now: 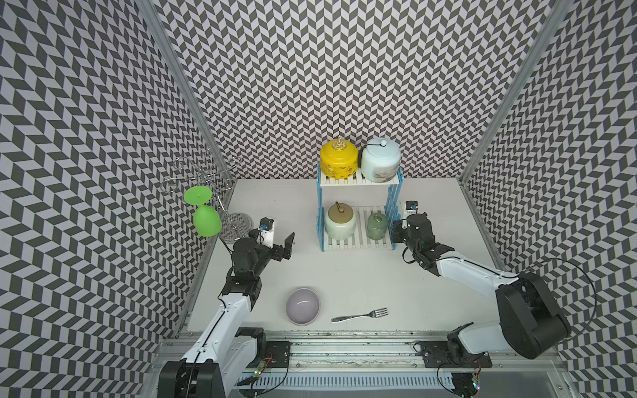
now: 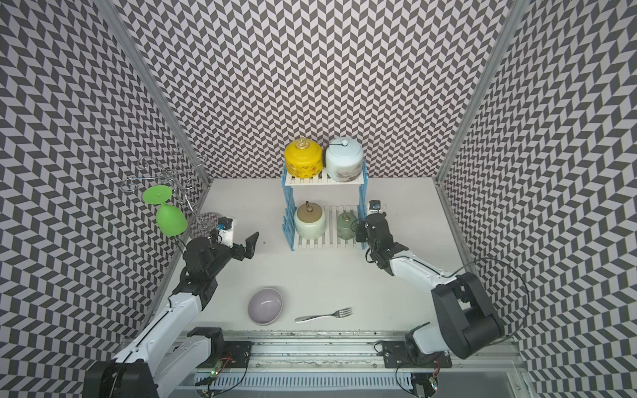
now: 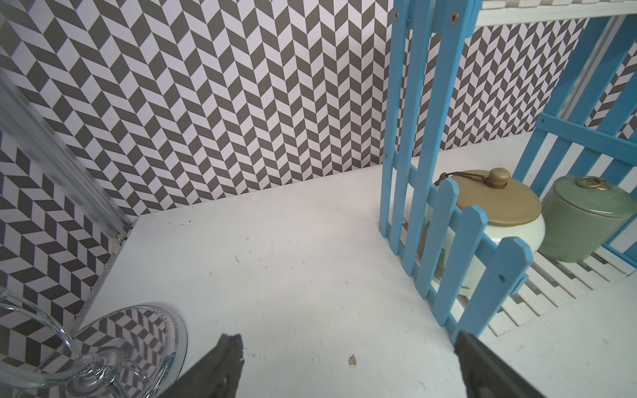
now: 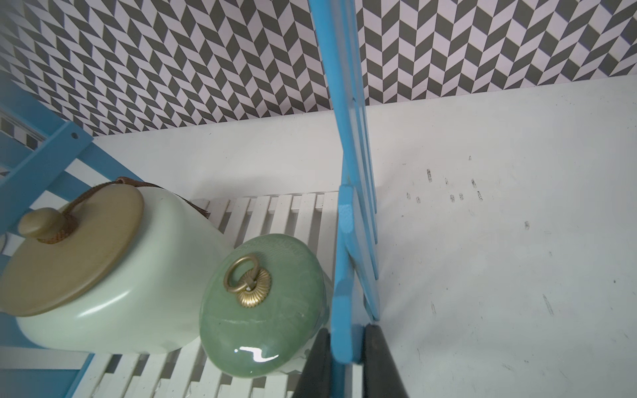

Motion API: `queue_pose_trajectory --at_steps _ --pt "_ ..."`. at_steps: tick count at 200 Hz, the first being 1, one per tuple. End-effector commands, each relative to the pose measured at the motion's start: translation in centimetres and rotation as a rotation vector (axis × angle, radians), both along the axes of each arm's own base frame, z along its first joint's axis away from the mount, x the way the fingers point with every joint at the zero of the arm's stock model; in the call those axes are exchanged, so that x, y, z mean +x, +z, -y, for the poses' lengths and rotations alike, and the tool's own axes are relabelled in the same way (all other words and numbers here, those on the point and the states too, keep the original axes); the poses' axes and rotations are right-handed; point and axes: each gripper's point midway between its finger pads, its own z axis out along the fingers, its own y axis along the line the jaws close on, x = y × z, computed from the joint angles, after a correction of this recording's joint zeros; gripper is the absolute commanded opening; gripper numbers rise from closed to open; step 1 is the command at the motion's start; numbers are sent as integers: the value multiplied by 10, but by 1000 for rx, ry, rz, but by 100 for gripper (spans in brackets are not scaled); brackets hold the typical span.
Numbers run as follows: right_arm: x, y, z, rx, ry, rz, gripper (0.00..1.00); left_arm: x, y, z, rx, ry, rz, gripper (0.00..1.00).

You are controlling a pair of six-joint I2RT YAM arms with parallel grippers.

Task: Remove the tea canisters from the shelf
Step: Move the shelf to the center of the board.

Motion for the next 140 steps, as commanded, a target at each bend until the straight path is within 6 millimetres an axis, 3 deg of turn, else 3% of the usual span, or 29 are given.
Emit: queue_pose_trajectory --at_steps 1,15,42,69,118,140 --pt "-2 34 -20 116 61 78 32 -1 0 4 3 -22 5 100" --pt "-2 42 -19 106 65 95 43 -1 1 4 3 -21 7 100" --pt "-6 69 -16 101 66 148 54 -2 1 5 4 -27 8 100" --pt "-14 93 -12 107 75 200 57 -3 2 9 4 -49 6 100" --pt "-27 117 -15 98 137 235 61 -21 -1 38 5 -245 -11 100" --pt "-33 140 -16 80 168 286 64 -24 -2 43 13 -272 -8 100"
